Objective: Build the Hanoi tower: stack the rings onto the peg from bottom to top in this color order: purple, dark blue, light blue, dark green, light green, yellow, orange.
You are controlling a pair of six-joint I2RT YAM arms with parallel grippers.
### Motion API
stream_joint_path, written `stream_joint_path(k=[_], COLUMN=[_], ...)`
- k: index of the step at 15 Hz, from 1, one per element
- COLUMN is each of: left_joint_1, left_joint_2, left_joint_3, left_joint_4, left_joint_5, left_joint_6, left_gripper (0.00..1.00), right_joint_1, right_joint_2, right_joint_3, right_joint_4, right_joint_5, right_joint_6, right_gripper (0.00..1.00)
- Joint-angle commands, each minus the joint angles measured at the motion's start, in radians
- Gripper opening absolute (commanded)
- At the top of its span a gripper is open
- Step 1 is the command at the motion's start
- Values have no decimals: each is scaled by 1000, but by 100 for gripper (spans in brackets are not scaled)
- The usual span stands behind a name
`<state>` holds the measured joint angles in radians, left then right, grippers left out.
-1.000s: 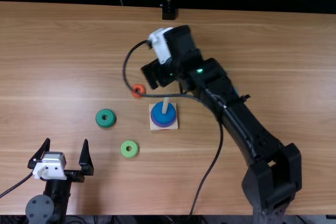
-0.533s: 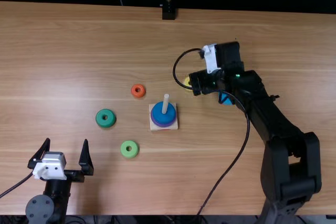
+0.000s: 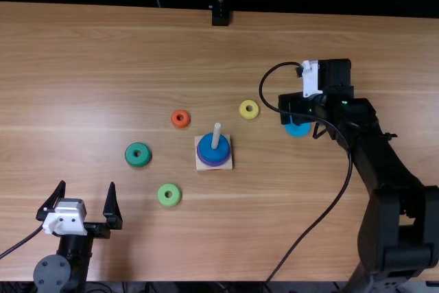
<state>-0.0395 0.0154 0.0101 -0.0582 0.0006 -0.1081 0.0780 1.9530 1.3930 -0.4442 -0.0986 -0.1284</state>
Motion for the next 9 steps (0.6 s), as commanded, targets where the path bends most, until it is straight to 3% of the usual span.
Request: stream_joint_path(k=[1, 9], left_joint_1=[-5, -5], left_joint_2=[-15, -15], left_joint_3=[-10, -10], left_joint_4=[-27, -27], left_joint_5=[-12, -12], left_joint_6=[5, 5], left_gripper=[100, 100], right_joint_1=[-1, 2], right_joint_2=[-26, -28], right_joint_3=[-20, 1], right_joint_4=[-4, -155], right_joint_5=[12, 8], right_joint_6=[0, -6], right_gripper=[100, 100])
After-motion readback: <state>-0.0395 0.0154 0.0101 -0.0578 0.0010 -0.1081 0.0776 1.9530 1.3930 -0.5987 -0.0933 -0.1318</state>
